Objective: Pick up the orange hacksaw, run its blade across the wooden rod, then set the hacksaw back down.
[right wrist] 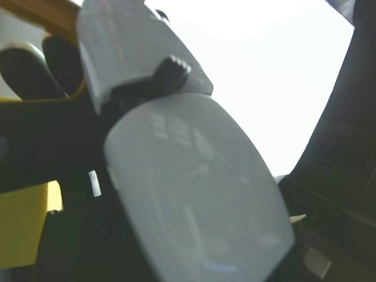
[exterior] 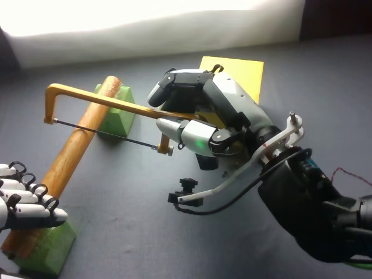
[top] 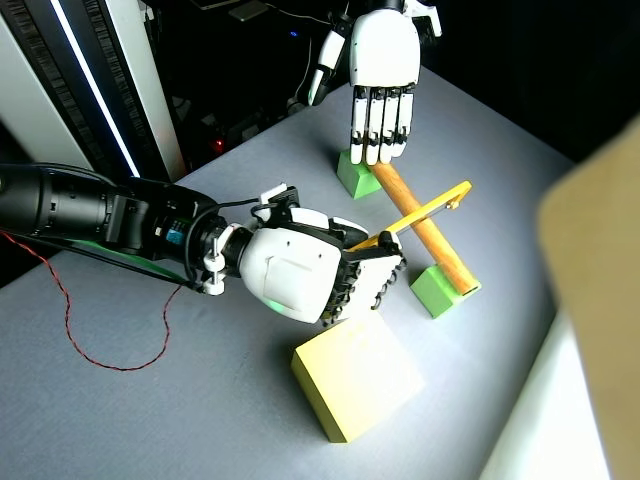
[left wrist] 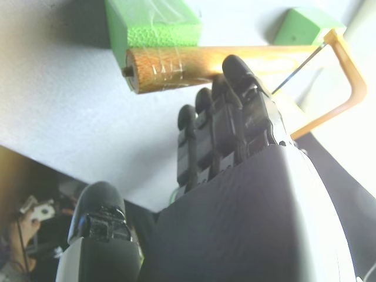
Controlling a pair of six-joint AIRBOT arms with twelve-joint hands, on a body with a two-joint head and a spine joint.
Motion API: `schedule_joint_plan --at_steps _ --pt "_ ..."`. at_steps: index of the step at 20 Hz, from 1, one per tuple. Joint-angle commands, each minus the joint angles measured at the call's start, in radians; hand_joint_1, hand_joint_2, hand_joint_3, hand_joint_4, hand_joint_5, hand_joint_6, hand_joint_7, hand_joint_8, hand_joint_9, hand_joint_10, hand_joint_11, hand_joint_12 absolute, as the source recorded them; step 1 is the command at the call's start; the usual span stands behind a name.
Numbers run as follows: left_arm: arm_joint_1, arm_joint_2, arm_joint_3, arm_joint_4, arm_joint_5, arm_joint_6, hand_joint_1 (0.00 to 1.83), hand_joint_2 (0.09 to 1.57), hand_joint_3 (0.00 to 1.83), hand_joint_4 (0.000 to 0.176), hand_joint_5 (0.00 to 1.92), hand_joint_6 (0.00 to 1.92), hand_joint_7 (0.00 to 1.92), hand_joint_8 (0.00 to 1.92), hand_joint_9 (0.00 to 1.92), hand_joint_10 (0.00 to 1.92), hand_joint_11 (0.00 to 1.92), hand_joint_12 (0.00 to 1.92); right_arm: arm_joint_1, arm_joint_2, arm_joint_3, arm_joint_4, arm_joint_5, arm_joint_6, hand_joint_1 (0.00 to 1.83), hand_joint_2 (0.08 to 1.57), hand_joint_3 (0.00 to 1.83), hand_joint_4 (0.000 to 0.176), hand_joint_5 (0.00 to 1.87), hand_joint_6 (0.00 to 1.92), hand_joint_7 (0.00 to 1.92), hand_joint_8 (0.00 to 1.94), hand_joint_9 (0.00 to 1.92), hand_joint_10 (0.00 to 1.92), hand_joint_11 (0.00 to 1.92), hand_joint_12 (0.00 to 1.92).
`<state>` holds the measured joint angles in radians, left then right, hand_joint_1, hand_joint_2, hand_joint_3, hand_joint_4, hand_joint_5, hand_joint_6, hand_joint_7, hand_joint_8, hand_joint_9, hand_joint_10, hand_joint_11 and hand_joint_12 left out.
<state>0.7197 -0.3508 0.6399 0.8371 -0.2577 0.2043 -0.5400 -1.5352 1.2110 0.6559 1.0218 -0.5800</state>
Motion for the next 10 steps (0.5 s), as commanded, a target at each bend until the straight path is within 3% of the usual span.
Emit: schedule_joint_plan --at_steps 1,8,10 --pt "-0.007 -0.005 0.002 -0.010 -0.032 -0.002 0.07 1.21 0.00 0.000 0.23 0.00 0.22 0.00 0.23 0.00 0.00 0.72 0.018 0.017 -0.003 -0.080 0.093 0.015 1.37 1.16 0.00 0.000 0.77 1.08 0.90 1.12 0.91 1.34 0.79 1.41" --pt "-0.007 -0.005 0.005 -0.010 -0.031 -0.002 0.02 1.22 0.00 0.000 0.24 0.00 0.23 0.00 0.25 0.00 0.00 0.76 0.076 0.188 -0.080 -0.157 0.044 -0.024 1.37 1.16 0.00 0.000 0.78 1.06 0.91 1.11 0.91 1.35 0.79 1.41" --pt "-0.007 -0.005 0.005 -0.010 -0.031 -0.002 0.04 1.22 0.00 0.000 0.23 0.00 0.22 0.00 0.22 0.00 0.00 0.70 0.075 0.239 -0.121 -0.157 0.041 -0.034 1.38 1.12 0.00 0.000 0.84 0.95 0.99 1.01 1.00 1.26 0.80 1.39"
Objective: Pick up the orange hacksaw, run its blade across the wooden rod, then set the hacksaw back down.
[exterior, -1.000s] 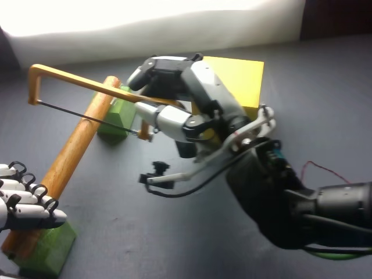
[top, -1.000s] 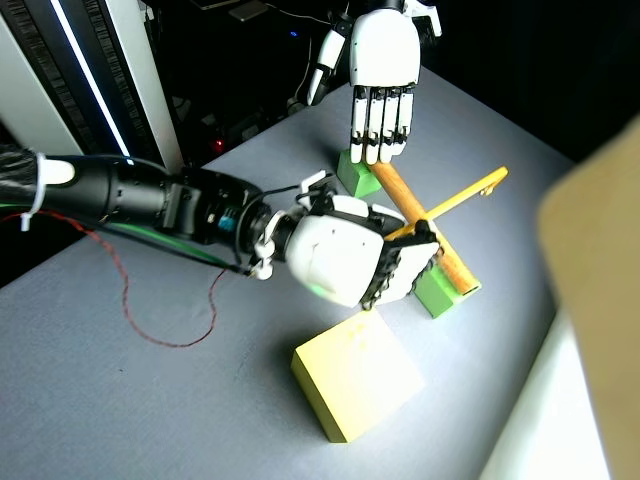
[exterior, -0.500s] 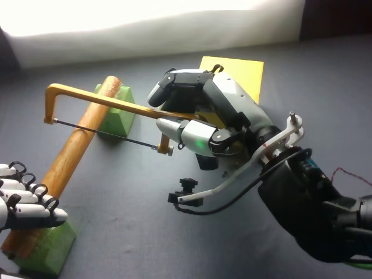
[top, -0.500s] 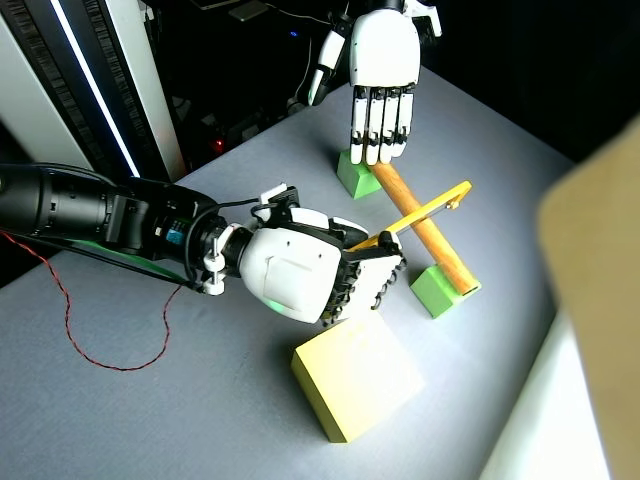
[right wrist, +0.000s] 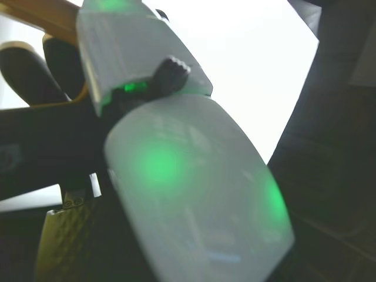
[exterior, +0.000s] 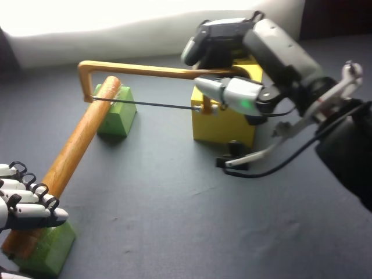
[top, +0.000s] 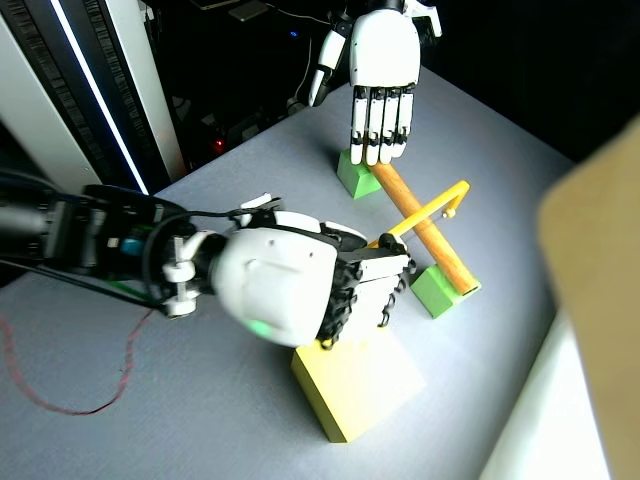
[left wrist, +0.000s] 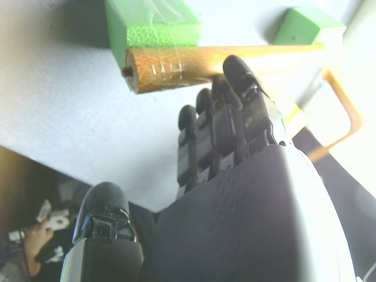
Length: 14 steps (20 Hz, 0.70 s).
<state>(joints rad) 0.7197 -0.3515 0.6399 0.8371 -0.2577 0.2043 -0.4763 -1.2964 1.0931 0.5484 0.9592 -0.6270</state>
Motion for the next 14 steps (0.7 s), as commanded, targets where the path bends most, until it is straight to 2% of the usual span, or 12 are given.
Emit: schedule_joint_plan --at_steps 1,4,7,12,14 --pt "-0.007 -0.005 0.005 -0.010 -0.031 -0.002 0.07 1.22 0.00 0.000 0.24 0.00 0.23 0.00 0.23 0.01 0.00 0.70 0.009 0.013 -0.013 -0.049 0.103 0.013 1.37 1.14 0.01 0.000 0.80 1.03 0.93 1.08 0.93 1.32 0.80 1.39" --pt "-0.007 -0.005 0.005 -0.010 -0.032 -0.002 0.00 1.22 0.00 0.000 0.22 0.00 0.21 0.00 0.23 0.00 0.00 0.71 -0.017 0.057 -0.053 -0.049 0.104 0.036 1.37 1.16 0.00 0.000 0.78 1.06 0.91 1.10 0.91 1.34 0.78 1.40" --pt "-0.007 -0.005 0.005 -0.010 -0.032 -0.002 0.03 1.22 0.00 0.000 0.23 0.00 0.23 0.00 0.24 0.00 0.00 0.75 -0.066 0.078 -0.087 -0.048 0.134 0.048 1.37 1.16 0.00 0.000 0.78 1.06 0.91 1.10 0.90 1.34 0.77 1.40" --pt "-0.007 -0.005 0.005 -0.010 -0.032 -0.002 0.01 1.22 0.00 0.000 0.23 0.00 0.23 0.00 0.24 0.00 0.00 0.77 -0.191 0.064 -0.100 -0.043 0.250 0.077 1.37 1.16 0.00 0.000 0.79 1.07 0.91 1.11 0.90 1.35 0.77 1.41" --pt "-0.007 -0.005 0.005 -0.010 -0.031 -0.002 0.07 1.21 0.00 0.000 0.23 0.00 0.22 0.00 0.23 0.00 0.00 0.73 -0.235 0.051 -0.096 -0.040 0.289 0.080 1.37 1.15 0.00 0.000 0.78 1.06 0.92 1.09 0.91 1.33 0.77 1.40"
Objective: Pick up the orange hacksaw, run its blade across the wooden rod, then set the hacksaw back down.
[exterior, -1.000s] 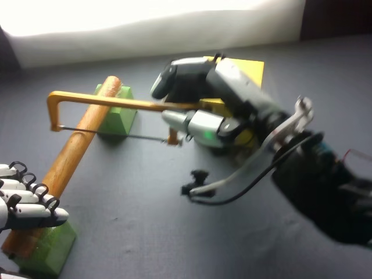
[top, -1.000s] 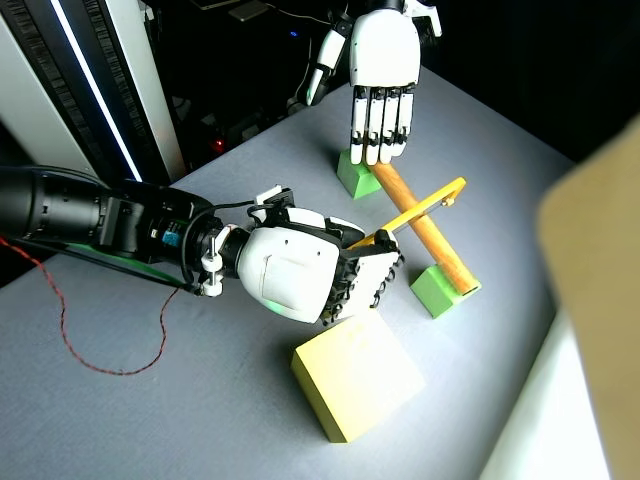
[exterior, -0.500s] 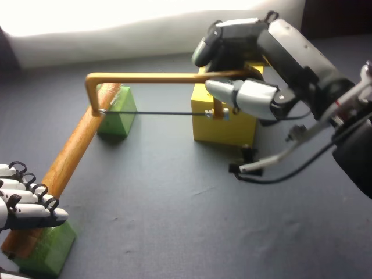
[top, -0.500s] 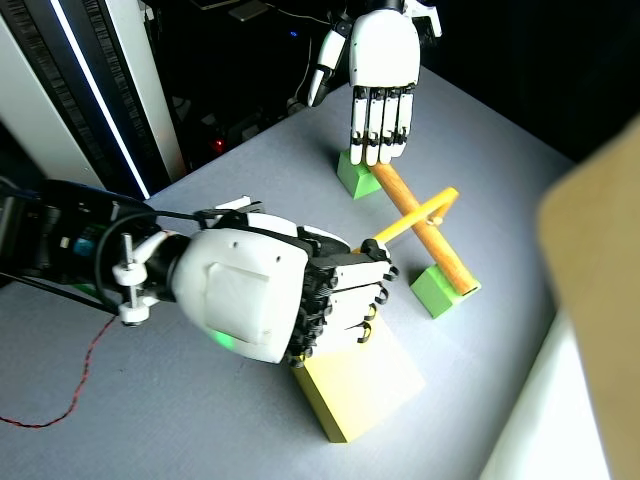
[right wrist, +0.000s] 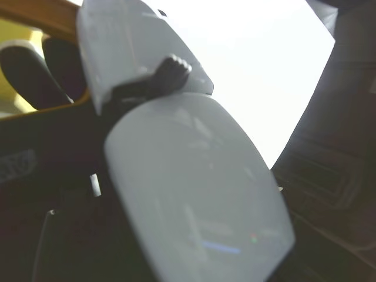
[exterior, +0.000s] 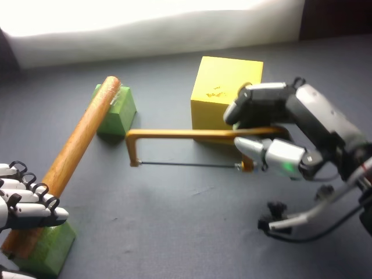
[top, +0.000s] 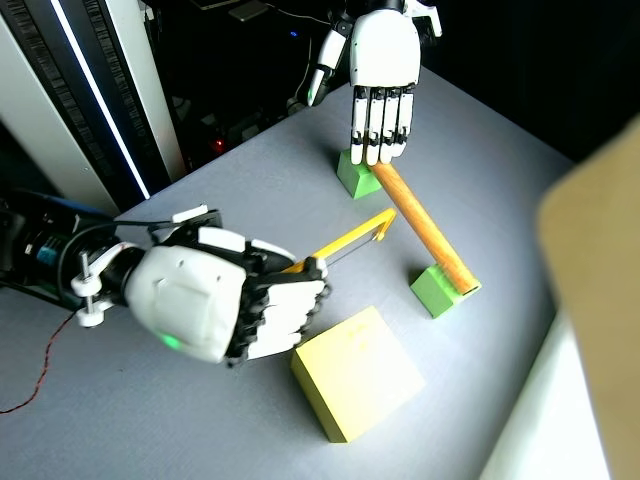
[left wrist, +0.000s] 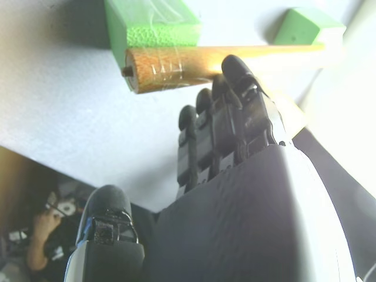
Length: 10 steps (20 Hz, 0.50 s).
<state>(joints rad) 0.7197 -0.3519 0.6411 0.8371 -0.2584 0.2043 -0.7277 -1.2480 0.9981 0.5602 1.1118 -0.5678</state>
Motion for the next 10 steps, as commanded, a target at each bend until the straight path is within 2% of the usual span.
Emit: schedule_joint_plan --at_steps 1,4,5,10 --pt "-0.007 -0.004 0.003 -0.010 -0.031 -0.002 0.03 1.22 0.00 0.000 0.22 0.00 0.22 0.00 0.23 0.00 0.00 0.74 -0.005 -0.005 0.004 -0.052 0.156 0.024 1.37 1.16 0.00 0.000 0.77 1.08 0.91 1.11 0.90 1.34 0.76 1.41" --pt "-0.006 -0.004 0.003 -0.010 -0.023 -0.002 0.04 1.22 0.00 0.000 0.21 0.00 0.21 0.00 0.22 0.00 0.00 0.70 -0.060 -0.025 0.007 -0.051 0.225 0.037 1.37 1.16 0.00 0.000 0.79 1.05 0.91 1.10 0.90 1.35 0.77 1.41" --pt "-0.006 -0.004 0.004 -0.010 -0.023 -0.002 0.01 1.22 0.00 0.000 0.22 0.00 0.22 0.00 0.23 0.00 0.00 0.74 -0.072 -0.035 0.009 -0.045 0.248 0.037 1.37 1.16 0.00 0.000 0.78 1.06 0.91 1.10 0.90 1.35 0.77 1.41" --pt "-0.006 -0.004 0.004 -0.010 -0.024 -0.002 0.04 1.22 0.00 0.000 0.20 0.00 0.20 0.00 0.22 0.00 0.00 0.68 -0.078 -0.069 0.016 -0.039 0.294 0.037 1.37 1.15 0.00 0.000 0.79 1.05 0.93 1.05 0.92 1.32 0.81 1.40"
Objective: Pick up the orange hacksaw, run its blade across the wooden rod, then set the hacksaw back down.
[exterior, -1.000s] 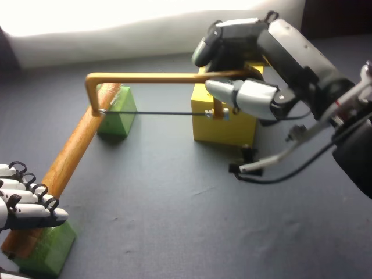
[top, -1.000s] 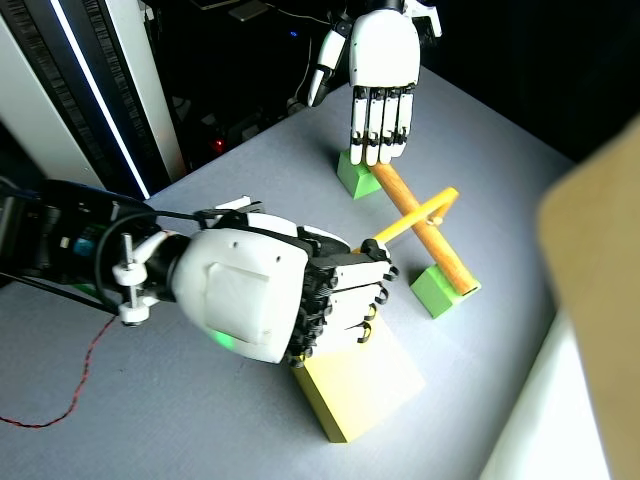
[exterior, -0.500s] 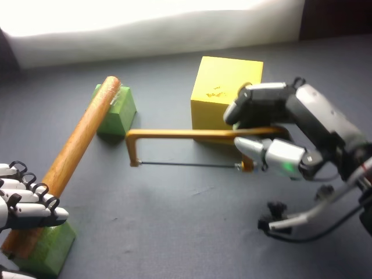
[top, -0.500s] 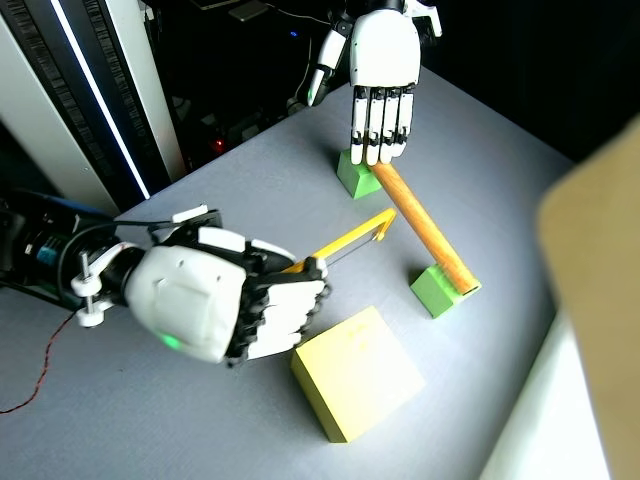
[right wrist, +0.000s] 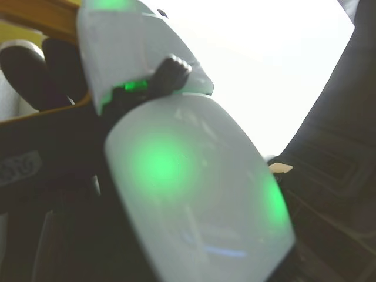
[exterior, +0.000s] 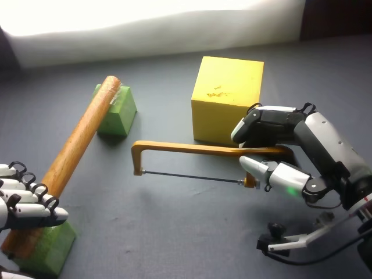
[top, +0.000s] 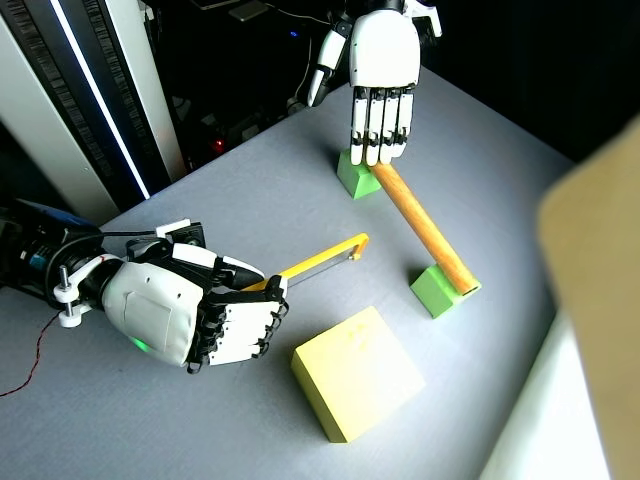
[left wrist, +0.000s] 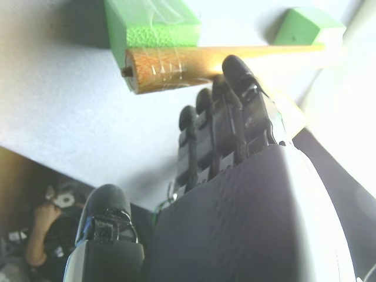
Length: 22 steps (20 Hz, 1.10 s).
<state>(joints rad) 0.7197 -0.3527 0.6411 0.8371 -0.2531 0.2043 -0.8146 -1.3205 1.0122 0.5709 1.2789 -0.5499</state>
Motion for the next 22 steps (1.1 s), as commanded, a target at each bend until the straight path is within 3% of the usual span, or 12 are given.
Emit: schedule_joint_plan --at_steps 1,5,11,12,13,14,15,16,18,20,22 --pt "-0.006 -0.003 0.004 -0.010 -0.029 -0.002 0.04 1.21 0.00 0.000 0.22 0.00 0.22 0.00 0.23 0.00 0.00 0.73 0.009 0.000 0.002 -0.050 0.137 0.019 1.37 1.15 0.00 0.000 0.78 1.08 0.91 1.08 0.91 1.34 0.80 1.39" --pt "-0.004 -0.003 0.004 -0.010 -0.029 -0.002 0.04 1.22 0.00 0.000 0.22 0.00 0.21 0.00 0.22 0.00 0.00 0.67 -0.013 -0.023 0.006 -0.028 0.204 0.015 1.37 1.14 0.00 0.000 0.78 1.07 0.93 1.07 0.98 1.28 0.81 1.37" --pt "-0.001 -0.005 0.007 -0.010 -0.034 -0.002 0.10 1.21 0.00 0.000 0.24 0.00 0.23 0.00 0.24 0.00 0.00 0.73 -0.044 -0.054 0.033 -0.028 0.239 0.032 1.35 1.18 0.00 0.000 0.70 1.20 0.86 1.16 0.88 1.39 0.70 1.43" --pt "0.002 -0.005 0.007 -0.010 -0.037 -0.002 0.11 1.21 0.00 0.000 0.24 0.00 0.23 0.00 0.23 0.00 0.00 0.72 -0.044 -0.056 0.034 -0.028 0.234 0.032 1.22 1.20 0.00 0.000 0.71 1.27 0.89 1.22 0.76 1.07 0.64 1.44" --pt "0.005 -0.004 0.008 -0.010 -0.042 -0.002 0.10 1.21 0.00 0.000 0.23 0.00 0.22 0.00 0.23 0.00 0.00 0.72 -0.044 -0.057 0.034 -0.028 0.229 0.032 1.18 1.21 0.00 0.000 0.71 1.31 0.87 1.25 0.72 0.91 0.54 1.48" --pt "0.008 -0.004 0.009 -0.010 -0.049 0.000 0.07 1.21 0.00 0.000 0.21 0.00 0.20 0.00 0.22 0.00 0.00 0.72 -0.045 -0.057 0.034 -0.029 0.229 0.032 1.17 1.15 0.00 0.000 0.65 0.68 0.73 0.71 0.68 0.80 0.45 1.49" --pt "0.010 -0.004 0.010 -0.010 -0.053 0.002 0.08 1.21 0.00 0.000 0.23 0.00 0.23 0.00 0.24 0.00 0.00 0.76 -0.046 -0.058 0.033 -0.033 0.229 0.032 1.14 1.11 0.00 0.000 0.67 0.33 0.71 0.34 0.60 0.64 0.38 1.47" --pt "0.011 -0.004 0.012 -0.010 -0.056 0.003 0.08 1.21 0.00 0.000 0.22 0.00 0.22 0.00 0.24 0.00 0.00 0.74 -0.048 -0.058 0.033 -0.039 0.229 0.032 1.10 1.11 0.00 0.000 0.67 0.15 0.70 0.14 0.57 0.49 0.31 1.45" --pt "0.011 -0.004 0.014 -0.010 -0.059 0.005 0.11 1.21 0.00 0.000 0.24 0.01 0.24 0.00 0.24 0.00 0.00 0.71 -0.051 -0.057 0.033 -0.049 0.229 0.032 0.96 1.09 0.00 0.000 0.52 0.01 0.51 0.01 0.43 0.12 0.09 1.32" --pt "0.011 -0.004 0.014 -0.010 -0.067 0.005 0.10 1.21 0.00 0.000 0.24 0.00 0.24 0.00 0.24 0.00 0.00 0.71 -0.053 -0.057 0.033 -0.058 0.229 0.032 0.86 1.05 0.00 0.000 0.37 0.00 0.37 0.00 0.31 0.02 0.00 1.15" --pt "0.010 -0.004 0.017 -0.010 -0.083 0.006 0.13 1.21 0.00 0.000 0.24 0.00 0.24 0.00 0.24 0.00 0.00 0.69 -0.053 -0.057 0.033 -0.070 0.230 0.032 0.73 1.03 0.00 0.000 0.23 0.00 0.19 0.00 0.14 0.00 0.00 0.69"
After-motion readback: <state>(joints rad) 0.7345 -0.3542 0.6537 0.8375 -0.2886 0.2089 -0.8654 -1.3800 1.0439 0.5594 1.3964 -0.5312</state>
